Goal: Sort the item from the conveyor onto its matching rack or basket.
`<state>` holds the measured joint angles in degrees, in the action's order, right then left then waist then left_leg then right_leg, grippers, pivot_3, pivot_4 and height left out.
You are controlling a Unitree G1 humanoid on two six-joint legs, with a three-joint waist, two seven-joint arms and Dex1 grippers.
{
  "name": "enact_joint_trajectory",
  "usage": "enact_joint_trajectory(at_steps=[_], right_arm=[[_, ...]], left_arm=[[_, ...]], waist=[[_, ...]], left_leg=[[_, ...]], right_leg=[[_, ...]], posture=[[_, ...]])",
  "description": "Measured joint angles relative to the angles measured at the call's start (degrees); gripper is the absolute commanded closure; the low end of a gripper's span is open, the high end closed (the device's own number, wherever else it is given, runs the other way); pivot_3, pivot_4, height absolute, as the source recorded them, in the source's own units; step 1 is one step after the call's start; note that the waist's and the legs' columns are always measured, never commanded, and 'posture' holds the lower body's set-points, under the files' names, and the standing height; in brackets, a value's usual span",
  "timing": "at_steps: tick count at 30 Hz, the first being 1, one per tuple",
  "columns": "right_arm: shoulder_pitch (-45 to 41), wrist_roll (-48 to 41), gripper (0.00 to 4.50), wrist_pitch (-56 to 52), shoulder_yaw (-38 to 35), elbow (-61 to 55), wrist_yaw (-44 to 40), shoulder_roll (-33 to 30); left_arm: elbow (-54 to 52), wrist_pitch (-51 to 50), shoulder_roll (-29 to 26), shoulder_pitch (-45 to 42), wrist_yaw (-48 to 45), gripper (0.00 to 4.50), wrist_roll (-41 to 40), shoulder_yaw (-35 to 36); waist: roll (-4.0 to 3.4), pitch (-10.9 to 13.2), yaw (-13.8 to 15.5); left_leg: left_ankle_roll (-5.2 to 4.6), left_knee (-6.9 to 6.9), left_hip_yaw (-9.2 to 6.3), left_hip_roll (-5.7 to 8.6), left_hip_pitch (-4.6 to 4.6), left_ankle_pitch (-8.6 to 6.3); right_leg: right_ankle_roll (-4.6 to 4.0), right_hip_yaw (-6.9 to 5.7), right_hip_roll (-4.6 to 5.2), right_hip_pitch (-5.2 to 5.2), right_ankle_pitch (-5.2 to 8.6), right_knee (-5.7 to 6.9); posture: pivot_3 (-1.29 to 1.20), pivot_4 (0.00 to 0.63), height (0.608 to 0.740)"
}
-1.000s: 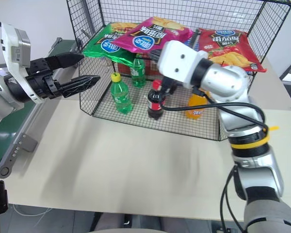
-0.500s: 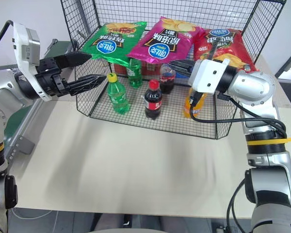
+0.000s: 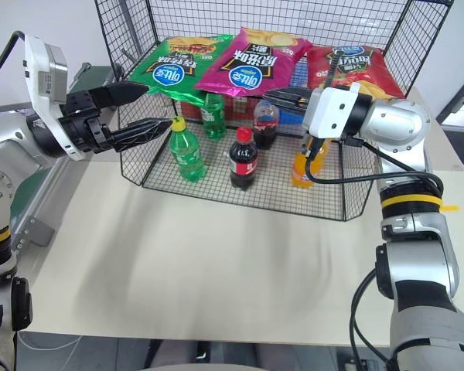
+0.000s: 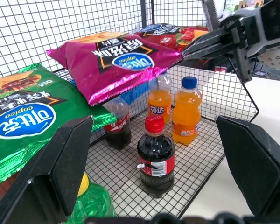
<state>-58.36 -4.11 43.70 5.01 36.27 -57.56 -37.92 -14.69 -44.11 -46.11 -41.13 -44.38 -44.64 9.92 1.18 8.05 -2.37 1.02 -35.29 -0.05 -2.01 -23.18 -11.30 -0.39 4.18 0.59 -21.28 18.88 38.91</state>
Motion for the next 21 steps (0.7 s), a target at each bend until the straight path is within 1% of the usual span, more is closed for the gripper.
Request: enact_joint_trajectory(at_steps=[5, 10, 11, 13, 16, 17, 19, 21], right_arm=[[0.76, -1.53, 1.89, -0.81, -0.24, -2.28, -1.5, -1.84], [6.69, -6.09, 0.13, -9.85, -1.83, -15.55, -2.0, -4.79], [8.44, -7.0, 0.04, -12.75, -2.33, -19.34, -1.65, -5.3], [12.9, -9.71, 0.04, -20.2, -3.74, -28.33, -0.17, -6.38], [18.57, -15.59, 0.04, -36.85, -6.23, -41.56, 5.03, -8.35], [19.85, -18.42, 0.04, -44.46, -7.52, -46.75, 7.59, -9.46], [20.51, -21.21, 0.04, -53.31, -9.62, -52.63, 11.01, -10.63], [20.79, -21.97, 0.04, -57.88, -10.99, -55.87, 13.47, -11.09]], left_arm=[[-0.39, -0.4, -0.14, 0.55, -0.08, 0.0, -0.01, 0.13], [-0.24, -1.23, -3.19, 1.7, -0.4, 0.0, 0.64, 0.4], [-0.32, -1.24, -3.71, 2.53, -0.54, 0.0, 0.75, 0.56], [-0.26, -1.76, -4.88, 4.88, -0.89, 0.0, 0.91, 1.51], [0.21, -2.15, -7.67, 6.8, -1.22, 0.0, 2.33, 2.96], [0.39, -2.04, -8.79, 7.08, -1.33, 0.0, 2.99, 3.87], [0.57, -1.75, -9.57, 6.96, -1.28, 0.0, 3.93, 4.87], [0.91, -1.26, -9.75, 6.88, -1.27, 0.0, 4.29, 4.9]], waist=[[0.0, 0.0, -0.03], [-0.01, 0.0, 0.04], [-0.02, 0.0, 0.05], [-0.02, 0.0, 0.09], [-0.03, 0.01, 0.22], [-0.03, 0.01, 0.31], [-0.03, 0.01, 0.4], [-0.03, 0.01, 0.46]], left_leg=[[0.0, 0.0, -0.02, -0.01, 0.01, 0.0], [-0.02, 0.0, -0.05, -0.02, 0.0, -0.01], [-0.02, 0.0, -0.06, -0.03, 0.0, -0.01], [-0.02, 0.0, -0.1, -0.07, -0.02, -0.01], [-0.02, -0.01, -0.13, -0.1, -0.06, -0.01], [-0.02, -0.01, -0.13, -0.09, -0.02, -0.01], [-0.02, -0.02, -0.11, -0.05, 0.01, -0.01], [-0.02, -0.02, -0.09, 0.0, 0.03, -0.01]], right_leg=[[0.0, 0.0, -0.01, 0.0, 0.0, 0.02], [0.0, 0.0, 0.0, 0.0, 0.0, 0.05], [0.0, 0.0, 0.0, 0.0, 0.0, 0.07], [0.0, -0.02, -0.02, 0.0, 0.0, 0.09], [0.0, -0.05, -0.01, -0.01, 0.0, 0.1], [0.0, -0.04, 0.01, -0.01, 0.0, 0.11], [0.01, -0.03, 0.04, 0.01, 0.01, 0.0], [0.03, -0.02, 0.05, 0.0, 0.02, -0.12]], posture=[[0.0, 0.15, 0.74], [0.0, 0.15, 0.74], [0.0, 0.15, 0.74], [0.0, 0.15, 0.74], [0.0, 0.15, 0.74], [0.0, 0.15, 0.74], [0.0, 0.15, 0.74], [0.0, 0.15, 0.74]])
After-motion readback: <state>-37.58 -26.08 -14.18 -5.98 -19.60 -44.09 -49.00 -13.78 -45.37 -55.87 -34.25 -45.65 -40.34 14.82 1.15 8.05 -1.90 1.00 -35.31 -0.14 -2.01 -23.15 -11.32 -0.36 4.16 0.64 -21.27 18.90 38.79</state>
